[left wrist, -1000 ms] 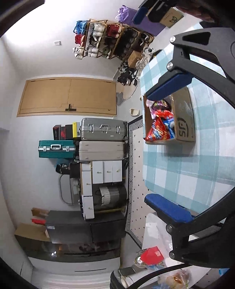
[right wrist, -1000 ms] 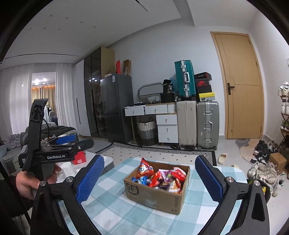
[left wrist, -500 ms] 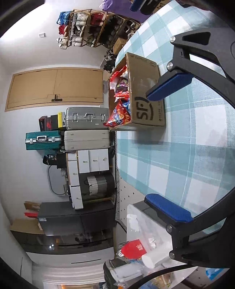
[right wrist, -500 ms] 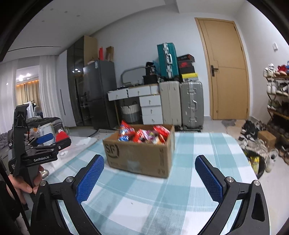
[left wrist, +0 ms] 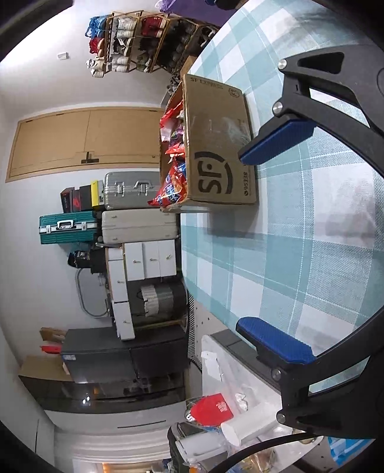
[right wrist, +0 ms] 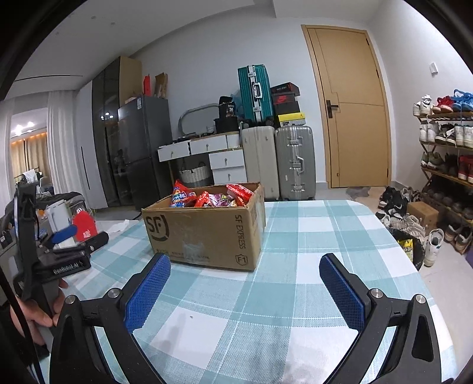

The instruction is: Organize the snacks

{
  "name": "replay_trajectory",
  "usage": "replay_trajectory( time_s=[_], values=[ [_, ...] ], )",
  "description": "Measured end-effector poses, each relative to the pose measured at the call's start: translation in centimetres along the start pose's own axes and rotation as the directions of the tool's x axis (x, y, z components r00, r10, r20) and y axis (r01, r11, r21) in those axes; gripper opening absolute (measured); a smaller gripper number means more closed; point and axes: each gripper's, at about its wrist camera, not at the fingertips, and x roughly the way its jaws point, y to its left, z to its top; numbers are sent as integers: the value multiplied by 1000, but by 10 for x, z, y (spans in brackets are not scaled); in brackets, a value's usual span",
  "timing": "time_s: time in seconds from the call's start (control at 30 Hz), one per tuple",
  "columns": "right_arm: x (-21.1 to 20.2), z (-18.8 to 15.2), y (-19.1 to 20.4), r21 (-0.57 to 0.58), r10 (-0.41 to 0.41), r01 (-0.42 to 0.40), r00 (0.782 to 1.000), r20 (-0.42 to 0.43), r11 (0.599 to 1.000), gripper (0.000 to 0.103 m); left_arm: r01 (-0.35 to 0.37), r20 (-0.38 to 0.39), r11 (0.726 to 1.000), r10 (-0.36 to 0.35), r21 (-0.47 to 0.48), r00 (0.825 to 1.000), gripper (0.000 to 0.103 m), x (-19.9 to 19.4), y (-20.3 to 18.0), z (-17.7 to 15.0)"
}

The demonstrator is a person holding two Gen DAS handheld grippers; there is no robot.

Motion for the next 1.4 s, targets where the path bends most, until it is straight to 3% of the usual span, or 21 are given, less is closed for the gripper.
replay_trajectory(
  time_s=[0.13, 0.4, 0.67, 1.4],
  values=[
    [0, -3, 1, -1, -8, 8, 1000, 4, 1000, 103, 8, 24, 1000, -8, 8, 1000, 103, -6, 1, 2],
    [-2, -1, 1, -1, -14, 14, 1000, -1, 1000, 103, 55, -30, 997, -56, -49, 998, 103, 5, 11, 3],
    [-2, -2, 0, -2, -15, 15, 1000, 0, 1000, 103, 57, 6, 998, -57, -3, 998, 103, 3, 5, 2],
    [-2, 0, 0, -1, -15, 15, 1000, 2, 1000, 103, 50, 6, 999, -50, -12, 999, 103, 2, 6, 0]
  ],
)
